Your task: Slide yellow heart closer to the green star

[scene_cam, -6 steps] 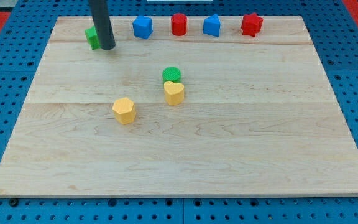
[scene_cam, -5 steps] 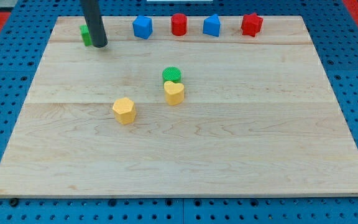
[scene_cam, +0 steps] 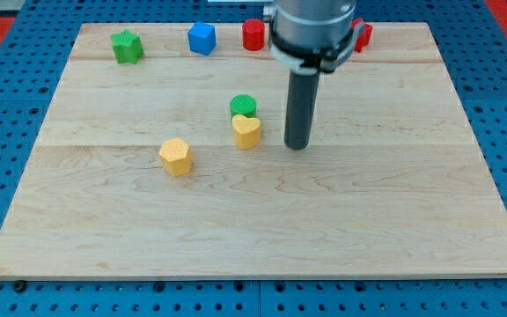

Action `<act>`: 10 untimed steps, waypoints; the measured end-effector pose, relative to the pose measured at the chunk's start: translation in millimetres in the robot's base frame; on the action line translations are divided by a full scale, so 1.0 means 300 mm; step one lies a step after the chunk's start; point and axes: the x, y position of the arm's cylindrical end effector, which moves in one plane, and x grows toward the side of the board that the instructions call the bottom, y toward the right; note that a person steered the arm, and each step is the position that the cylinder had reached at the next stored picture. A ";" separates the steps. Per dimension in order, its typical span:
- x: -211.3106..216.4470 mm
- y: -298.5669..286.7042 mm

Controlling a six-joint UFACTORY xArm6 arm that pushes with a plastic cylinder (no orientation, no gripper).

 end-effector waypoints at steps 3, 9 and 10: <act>-0.141 -0.349; -0.405 -0.603; -0.427 -0.667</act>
